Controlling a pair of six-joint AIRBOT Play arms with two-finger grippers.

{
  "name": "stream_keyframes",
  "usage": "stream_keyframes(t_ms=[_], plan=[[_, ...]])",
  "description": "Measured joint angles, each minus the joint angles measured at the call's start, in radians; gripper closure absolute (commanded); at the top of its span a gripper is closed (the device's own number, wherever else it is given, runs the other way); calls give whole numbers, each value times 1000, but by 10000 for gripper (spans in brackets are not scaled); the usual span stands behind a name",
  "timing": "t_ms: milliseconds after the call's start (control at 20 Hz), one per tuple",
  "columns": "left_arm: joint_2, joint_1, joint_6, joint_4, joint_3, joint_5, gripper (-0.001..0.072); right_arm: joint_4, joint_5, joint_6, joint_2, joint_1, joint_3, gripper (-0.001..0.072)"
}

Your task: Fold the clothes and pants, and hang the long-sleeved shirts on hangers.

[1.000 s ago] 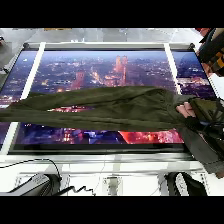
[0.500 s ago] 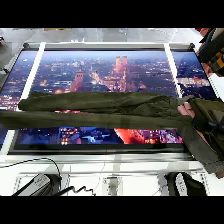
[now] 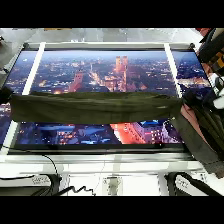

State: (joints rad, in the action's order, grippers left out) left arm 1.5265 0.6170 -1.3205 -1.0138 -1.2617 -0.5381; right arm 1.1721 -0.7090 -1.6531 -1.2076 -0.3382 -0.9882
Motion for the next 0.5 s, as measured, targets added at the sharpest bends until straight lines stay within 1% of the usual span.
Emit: stream_keyframes(t_ms=[50, 100, 150, 200, 350, 400, 450, 500], plan=[[22, -16, -15, -2, -19, 9, 413, -5, 35, -30, -66, 21, -48, 676], [38, -31, -27, -2, -35, 23, 29, -10, 64, -52, -123, 35, -90, 521], [47, -40, -36, -2, -45, 34, -5, -12, 87, -70, -171, 46, -127, 289], [53, -48, -42, -2, -53, 40, -6, -13, 106, -84, -214, 55, -158, 215], [34, -53, -17, -33, -65, 26, 8, -2, 127, -102, -273, 69, -208, 217], [18, -48, -12, -60, -68, 5, 56, 10, 123, -103, -277, 71, -216, 217], [1, -39, -7, -90, -69, -28, 146, 24, 116, -105, -277, 72, -222, 218], [-16, -25, -8, -127, -70, -67, 151, 40, 111, -105, -274, 72, -226, 218]])
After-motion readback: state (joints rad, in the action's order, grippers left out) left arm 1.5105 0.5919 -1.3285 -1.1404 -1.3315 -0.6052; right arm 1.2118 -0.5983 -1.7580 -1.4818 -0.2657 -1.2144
